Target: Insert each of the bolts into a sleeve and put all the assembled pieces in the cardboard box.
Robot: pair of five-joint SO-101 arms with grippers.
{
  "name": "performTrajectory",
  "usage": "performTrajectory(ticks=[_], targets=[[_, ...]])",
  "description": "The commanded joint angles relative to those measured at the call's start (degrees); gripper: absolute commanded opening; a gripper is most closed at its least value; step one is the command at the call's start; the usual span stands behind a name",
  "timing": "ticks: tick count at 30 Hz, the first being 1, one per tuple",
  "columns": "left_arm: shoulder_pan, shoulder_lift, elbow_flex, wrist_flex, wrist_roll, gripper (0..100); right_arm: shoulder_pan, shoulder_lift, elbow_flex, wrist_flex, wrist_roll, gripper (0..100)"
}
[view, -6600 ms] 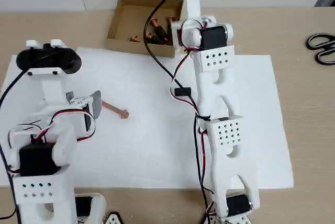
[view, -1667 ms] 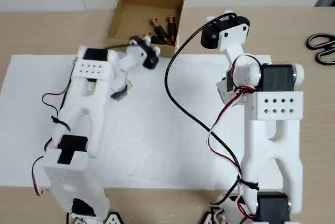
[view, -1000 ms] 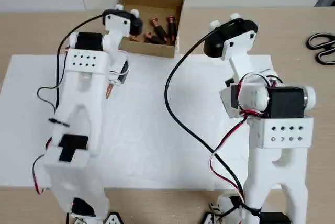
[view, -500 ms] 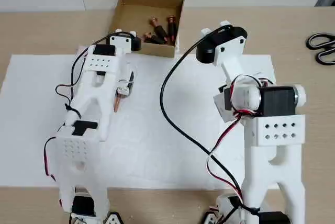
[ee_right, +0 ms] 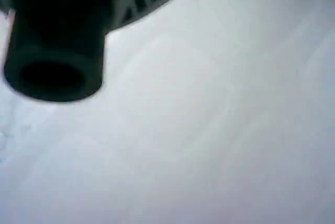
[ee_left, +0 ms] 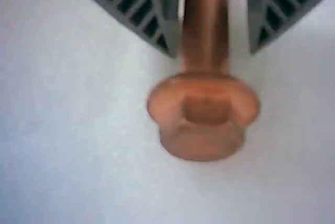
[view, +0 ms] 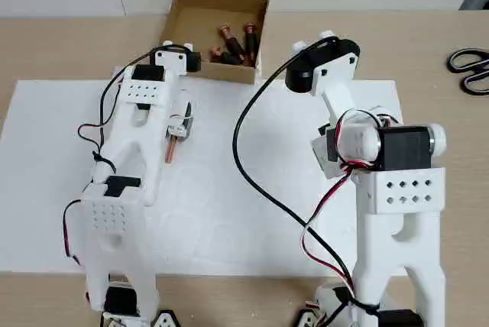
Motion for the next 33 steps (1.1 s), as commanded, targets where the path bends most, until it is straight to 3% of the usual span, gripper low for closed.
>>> performTrajectory(ticks=[1, 14, 22, 28, 33], targets=[[0.26, 0.09, -3.12, -2.73, 0.53, 10, -0.22, -1.8, -0.35, -0.84, -0.53, 0.4], [0.18, 0.26, -4.26, -5.27, 0.62, 9, -0.22, -1.71, -0.35, -0.84, -0.62, 0.4], [0.18, 3.52, -5.05, -6.24, 2.55, 1, -0.22, -1.71, -0.35, -0.84, -0.62, 0.4], [0.62, -3.52, -5.85, -1.23, 2.64, 1, -0.22, -2.24, -0.44, -0.84, -0.35, 0.4], [0.26, -14.68, -10.42, 11.08, 2.64, 1, 0.13, -2.42, -0.53, -0.75, -0.26, 0.4]])
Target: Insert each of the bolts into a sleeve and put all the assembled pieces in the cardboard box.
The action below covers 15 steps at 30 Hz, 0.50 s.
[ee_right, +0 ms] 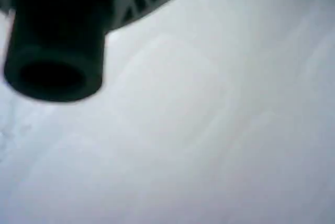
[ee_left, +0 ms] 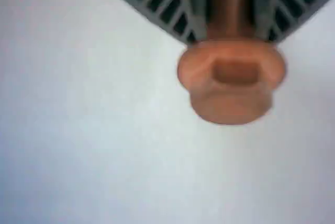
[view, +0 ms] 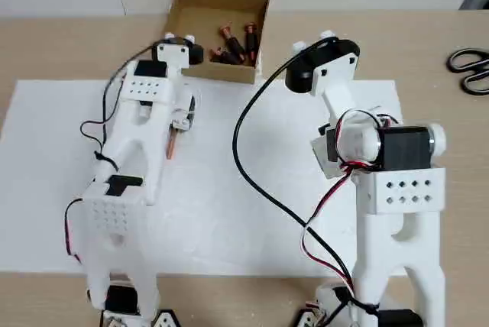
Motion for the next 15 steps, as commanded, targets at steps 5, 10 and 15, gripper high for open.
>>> performTrajectory(ticks=[5, 10, 15], targets=[[-0.44, -21.71, -4.44, 11.34, 0.35, 1, -0.22, -9.19, -0.44, -0.66, -0.44, 0.4], [2.02, -39.47, 5.41, 11.25, 0.35, 1, -0.22, -22.37, 2.46, -1.01, -0.53, 0.5], [6.24, -58.55, 18.86, 7.82, 7.12, 1, -0.04, -35.82, 15.56, -1.63, -0.26, 0.4]])
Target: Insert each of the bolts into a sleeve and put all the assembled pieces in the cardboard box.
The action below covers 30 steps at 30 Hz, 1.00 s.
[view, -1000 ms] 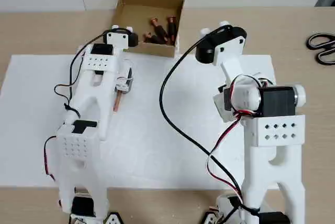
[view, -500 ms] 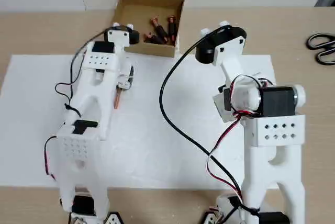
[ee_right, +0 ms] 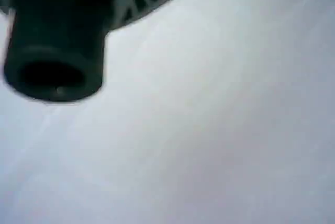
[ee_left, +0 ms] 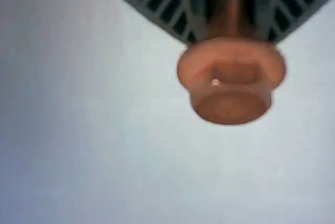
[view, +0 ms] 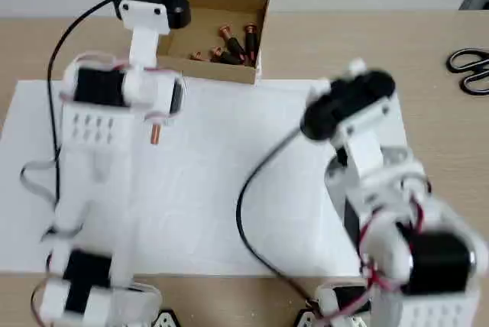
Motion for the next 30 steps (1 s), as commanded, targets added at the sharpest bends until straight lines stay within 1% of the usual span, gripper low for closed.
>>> performTrajectory(ticks=[1, 3, 6, 10, 12, 16, 18, 25, 28, 30], targets=[[2.29, -16.35, 8.66, -4.66, 5.89, 1, -0.31, -9.36, 9.41, -2.07, -0.44, 0.4], [2.64, -22.59, 15.6, -10.29, 9.23, 1, -0.31, -13.58, 17.58, -5.67, -0.53, 0.4], [3.6, -30.59, 27.74, -21.63, 13.8, 1, -0.57, -17.98, 29.71, -15.52, -2.29, 0.4], [7.12, -37.89, 44.88, -36.57, 19.08, 1, -1.63, -21.49, 42.55, -33.36, -13.1, 0.4], [8.79, -40.44, 51.3, -42.9, 20.75, 1, -4.88, -21.85, 47.12, -40.13, -16.44, 0.4], [12.04, -44.4, 59.74, -52.22, 21.1, 1, -14.46, -22.02, 52.92, -46.55, -16.97, 0.4], [13.01, -45.71, 62.11, -53.98, 21.1, 1, -17.71, -22.46, 53.89, -47.34, -17.14, 0.4], [14.59, -46.95, 62.73, -53.8, 21.19, 1, -25.71, -26.68, 55.47, -47.08, -17.32, 0.4], [15.47, -46.77, 62.73, -53.71, 21.27, 1, -27.74, -30.64, 59.43, -47.34, -17.32, 0.4], [15.65, -46.95, 62.64, -53.71, 23.03, 1, -27.82, -33.54, 63.03, -47.34, -17.41, 0.4]])
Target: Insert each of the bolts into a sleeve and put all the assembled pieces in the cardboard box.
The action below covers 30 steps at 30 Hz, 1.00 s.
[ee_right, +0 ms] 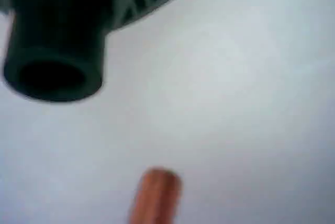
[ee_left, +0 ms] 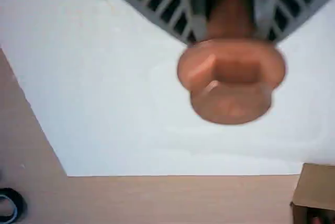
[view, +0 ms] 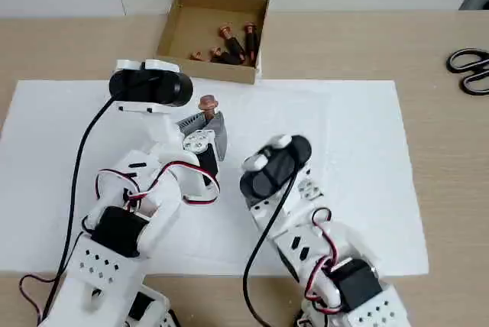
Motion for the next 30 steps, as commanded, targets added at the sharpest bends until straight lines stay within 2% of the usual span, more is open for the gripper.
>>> performTrajectory(ticks=[1, 7, 13, 30], targets=[[0.26, -1.67, -0.57, -1.93, 3.25, 1, -0.66, -5.41, 4.4, -1.36, -0.88, 0.4], [2.46, -1.67, -0.57, -2.02, 5.54, 1, -0.66, -13.58, 13.19, -8.66, -7.03, 0.4], [6.15, -1.32, -0.13, -2.2, 5.54, 1, -0.75, -14.11, 13.63, -9.19, -7.12, 0.4], [6.15, -1.32, 0.75, -3.34, 5.36, 1, -3.38, -14.37, 12.75, -9.19, -7.21, 0.4]])
